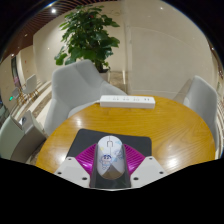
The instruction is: Arrange mouse
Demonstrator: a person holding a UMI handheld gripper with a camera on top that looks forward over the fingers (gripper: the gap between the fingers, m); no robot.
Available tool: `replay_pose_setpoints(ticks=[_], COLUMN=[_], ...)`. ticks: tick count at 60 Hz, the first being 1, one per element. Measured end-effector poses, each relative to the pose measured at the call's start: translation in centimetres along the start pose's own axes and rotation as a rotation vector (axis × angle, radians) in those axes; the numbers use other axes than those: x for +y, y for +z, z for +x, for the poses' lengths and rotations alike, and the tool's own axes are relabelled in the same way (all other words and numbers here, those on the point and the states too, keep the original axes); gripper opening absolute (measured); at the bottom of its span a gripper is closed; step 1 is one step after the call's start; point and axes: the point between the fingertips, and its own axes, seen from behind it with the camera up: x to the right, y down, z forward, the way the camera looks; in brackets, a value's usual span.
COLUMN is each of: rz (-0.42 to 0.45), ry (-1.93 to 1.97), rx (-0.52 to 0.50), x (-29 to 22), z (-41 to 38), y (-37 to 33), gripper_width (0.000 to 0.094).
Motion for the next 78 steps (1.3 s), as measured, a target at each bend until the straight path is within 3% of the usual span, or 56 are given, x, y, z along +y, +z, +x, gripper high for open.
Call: replay_pose_setpoints(ticks=[9, 15, 20, 24, 26, 39, 54, 78], rz=[-0.050, -0.005, -0.024, -0.035, -0.035, -0.041, -0.084, -0.063], ry=[0.005, -0.019, 0.000, 0.009, 0.006, -0.063, -0.061, -0.035], rx=[0.059, 0.093, 0.094, 0.089, 0.090, 0.079, 0.107, 0.169], x=[3.7, 3.3, 3.6, 3.5, 3.3, 3.9, 10.5, 15.1], z=[-0.2, 0.0, -0.2, -0.2, 0.0, -0.4, -1.5, -3.1], y=[2.1, 2.0, 1.9, 0.9, -0.1, -13.0, -26.4, -32.4], gripper_width=[0.0418, 0.0438, 0.0575, 0.0888, 0.0848, 0.0864, 0.0863, 0.0858])
